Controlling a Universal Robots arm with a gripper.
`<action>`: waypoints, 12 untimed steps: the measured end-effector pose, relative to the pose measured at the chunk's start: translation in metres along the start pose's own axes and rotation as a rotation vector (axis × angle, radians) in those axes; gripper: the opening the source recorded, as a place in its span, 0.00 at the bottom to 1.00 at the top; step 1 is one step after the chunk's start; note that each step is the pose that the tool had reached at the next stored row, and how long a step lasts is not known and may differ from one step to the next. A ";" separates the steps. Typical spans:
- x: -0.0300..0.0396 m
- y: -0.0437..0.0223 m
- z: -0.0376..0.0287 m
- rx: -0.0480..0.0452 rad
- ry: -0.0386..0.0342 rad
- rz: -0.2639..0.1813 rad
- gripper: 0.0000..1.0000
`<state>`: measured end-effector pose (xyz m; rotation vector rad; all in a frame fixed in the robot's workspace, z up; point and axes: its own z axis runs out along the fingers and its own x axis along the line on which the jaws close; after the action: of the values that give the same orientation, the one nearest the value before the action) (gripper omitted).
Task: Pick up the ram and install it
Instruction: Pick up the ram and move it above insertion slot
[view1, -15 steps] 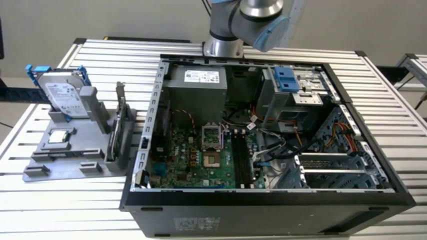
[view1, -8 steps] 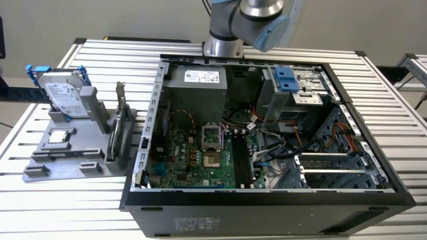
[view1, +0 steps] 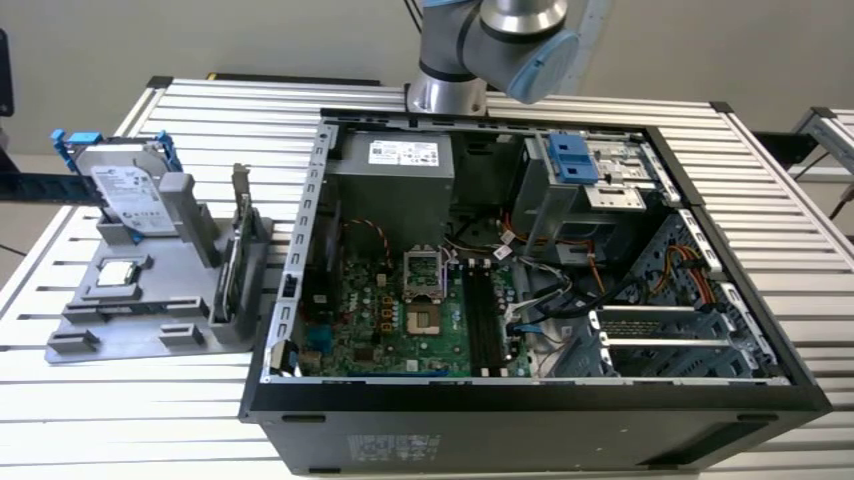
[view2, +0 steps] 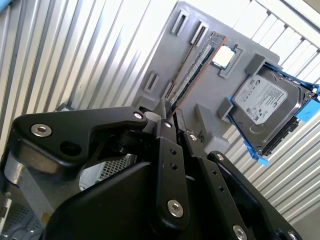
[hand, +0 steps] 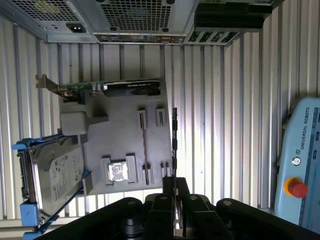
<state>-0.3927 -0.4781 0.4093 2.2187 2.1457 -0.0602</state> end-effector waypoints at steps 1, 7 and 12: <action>0.0000 0.0003 -0.0001 0.0000 -0.0001 0.000 0.00; 0.0000 0.0019 -0.0008 0.0000 0.0000 0.000 0.00; 0.0000 0.0034 -0.0014 -0.0001 0.0000 0.000 0.00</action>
<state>-0.3893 -0.4781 0.4107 2.2187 2.1456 -0.0601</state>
